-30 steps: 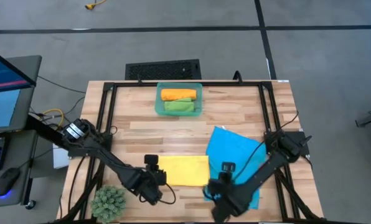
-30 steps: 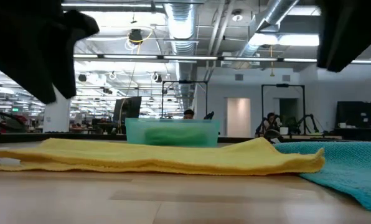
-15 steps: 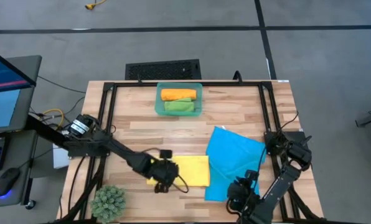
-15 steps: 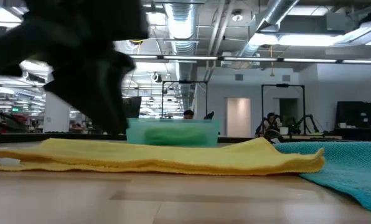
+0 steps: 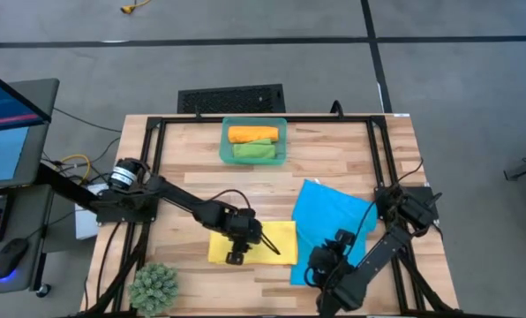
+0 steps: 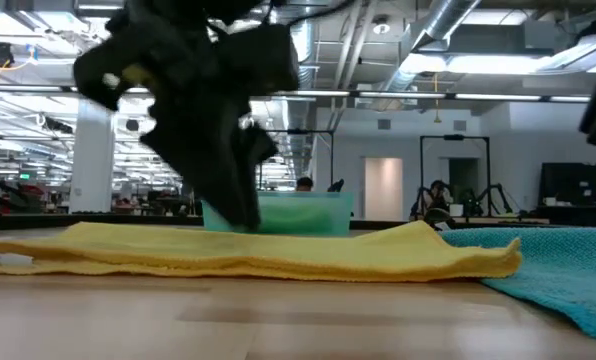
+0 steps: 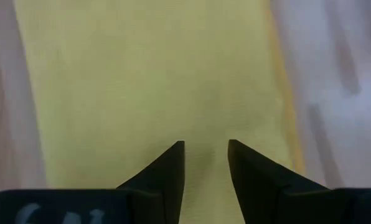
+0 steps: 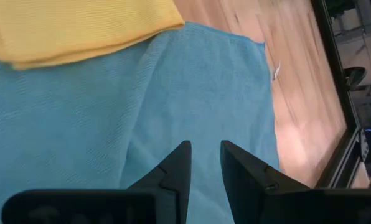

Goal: Roll microfiber towels into tight, uniform cylinder then place into a basket
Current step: Fold the yellow towel

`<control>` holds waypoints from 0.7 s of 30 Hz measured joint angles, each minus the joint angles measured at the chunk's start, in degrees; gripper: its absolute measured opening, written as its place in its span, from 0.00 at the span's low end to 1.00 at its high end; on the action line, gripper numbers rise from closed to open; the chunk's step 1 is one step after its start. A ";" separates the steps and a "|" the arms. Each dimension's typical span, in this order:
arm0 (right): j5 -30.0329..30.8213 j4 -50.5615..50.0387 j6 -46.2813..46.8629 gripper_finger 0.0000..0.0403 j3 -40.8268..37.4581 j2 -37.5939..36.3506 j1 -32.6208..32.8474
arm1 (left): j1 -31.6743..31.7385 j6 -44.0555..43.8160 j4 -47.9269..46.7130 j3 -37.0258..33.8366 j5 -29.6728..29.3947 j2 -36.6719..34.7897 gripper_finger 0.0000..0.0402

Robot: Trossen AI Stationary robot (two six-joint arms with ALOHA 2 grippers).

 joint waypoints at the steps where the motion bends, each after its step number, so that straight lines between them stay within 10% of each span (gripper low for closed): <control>1: -0.09 0.25 -0.88 0.27 0.00 0.00 -0.59 | 0.24 0.03 -0.47 0.00 0.04 0.69 0.28; 8: -0.24 -0.83 -8.77 0.27 0.46 0.00 -3.53 | 1.93 -6.37 1.14 -1.41 -6.86 1.15 0.28; 21: 0.23 -0.70 -20.83 0.27 0.61 -1.48 -12.32 | 1.58 -50.53 -15.89 -4.83 -27.44 0.33 0.28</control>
